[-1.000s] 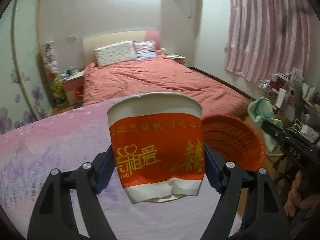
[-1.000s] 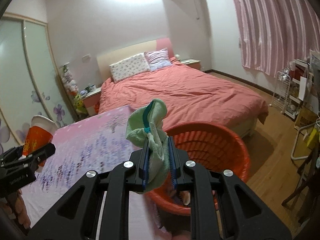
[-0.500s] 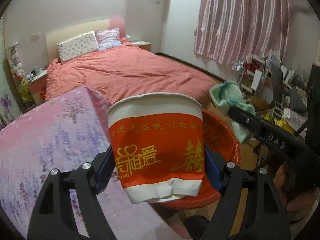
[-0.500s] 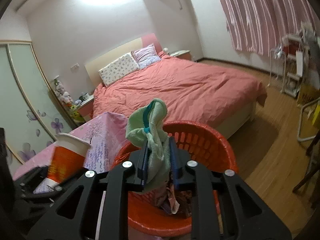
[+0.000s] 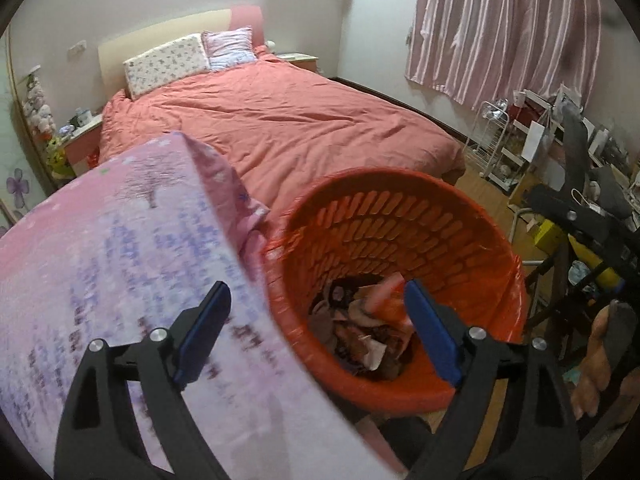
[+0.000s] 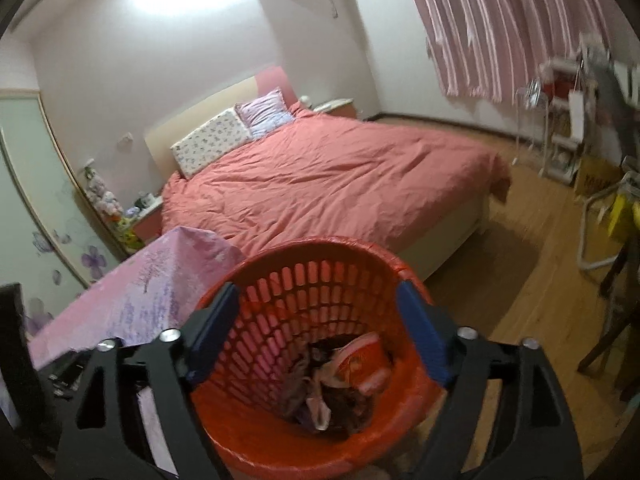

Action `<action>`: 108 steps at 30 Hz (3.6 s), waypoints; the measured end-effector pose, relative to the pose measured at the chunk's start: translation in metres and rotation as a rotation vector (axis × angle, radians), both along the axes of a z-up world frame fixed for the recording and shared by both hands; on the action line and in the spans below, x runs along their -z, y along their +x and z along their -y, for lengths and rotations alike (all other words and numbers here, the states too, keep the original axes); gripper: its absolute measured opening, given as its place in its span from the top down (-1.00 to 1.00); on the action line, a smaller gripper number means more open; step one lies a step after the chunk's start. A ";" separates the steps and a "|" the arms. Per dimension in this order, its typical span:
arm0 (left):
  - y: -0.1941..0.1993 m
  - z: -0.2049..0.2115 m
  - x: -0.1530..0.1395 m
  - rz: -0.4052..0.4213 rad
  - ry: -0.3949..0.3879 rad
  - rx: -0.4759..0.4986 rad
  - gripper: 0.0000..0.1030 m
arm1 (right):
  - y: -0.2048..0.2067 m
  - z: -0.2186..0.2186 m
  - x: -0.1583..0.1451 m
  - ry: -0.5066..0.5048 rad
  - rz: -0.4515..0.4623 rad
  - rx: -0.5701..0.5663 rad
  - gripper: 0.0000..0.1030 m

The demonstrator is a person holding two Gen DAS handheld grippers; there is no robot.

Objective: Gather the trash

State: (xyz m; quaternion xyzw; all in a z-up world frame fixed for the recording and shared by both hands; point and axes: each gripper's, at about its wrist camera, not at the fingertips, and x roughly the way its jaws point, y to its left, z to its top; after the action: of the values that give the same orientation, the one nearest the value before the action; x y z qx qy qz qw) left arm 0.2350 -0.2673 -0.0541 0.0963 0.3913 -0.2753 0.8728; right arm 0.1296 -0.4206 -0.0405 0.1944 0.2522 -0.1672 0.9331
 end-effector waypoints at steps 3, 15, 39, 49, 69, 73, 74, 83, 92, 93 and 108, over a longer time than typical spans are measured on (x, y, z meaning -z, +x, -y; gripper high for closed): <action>-0.018 -0.033 -0.014 0.038 -0.003 -0.047 -0.86 | -0.018 -0.025 -0.017 -0.137 -0.003 0.032 -0.91; -0.121 -0.156 -0.045 0.201 0.052 -0.286 -0.93 | -0.118 -0.126 -0.055 -0.383 0.125 0.001 -0.96; -0.241 -0.246 -0.056 0.341 -0.031 -0.552 -0.92 | -0.144 -0.191 -0.033 -0.349 -0.054 0.074 -0.96; -0.253 -0.252 -0.061 0.342 -0.028 -0.592 -0.92 | -0.152 -0.203 -0.035 -0.366 -0.069 0.116 -0.96; -0.254 -0.250 -0.069 0.319 -0.069 -0.580 -0.92 | -0.150 -0.204 -0.035 -0.315 -0.094 0.094 -0.96; -0.253 -0.248 -0.071 0.322 -0.075 -0.576 -0.92 | -0.149 -0.205 -0.036 -0.313 -0.093 0.089 -0.96; -0.253 -0.247 -0.072 0.322 -0.077 -0.574 -0.92 | -0.149 -0.205 -0.036 -0.313 -0.093 0.087 -0.96; -0.249 -0.242 -0.073 0.327 -0.072 -0.562 -0.92 | -0.146 -0.204 -0.038 -0.309 -0.090 0.083 -0.96; -0.245 -0.238 -0.075 0.331 -0.061 -0.560 -0.92 | -0.141 -0.202 -0.039 -0.306 -0.096 0.086 -0.96; -0.244 -0.237 -0.074 0.329 -0.057 -0.559 -0.92 | -0.142 -0.202 -0.039 -0.305 -0.096 0.086 -0.96; -0.235 -0.233 -0.072 0.320 -0.039 -0.553 -0.92 | -0.135 -0.192 -0.035 -0.302 -0.107 0.085 -0.96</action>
State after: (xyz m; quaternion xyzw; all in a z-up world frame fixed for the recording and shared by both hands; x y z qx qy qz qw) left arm 0.0000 -0.0341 0.0177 0.0117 0.2550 -0.0164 0.9667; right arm -0.0057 -0.2286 -0.0051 0.0532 0.2650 -0.2527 0.9290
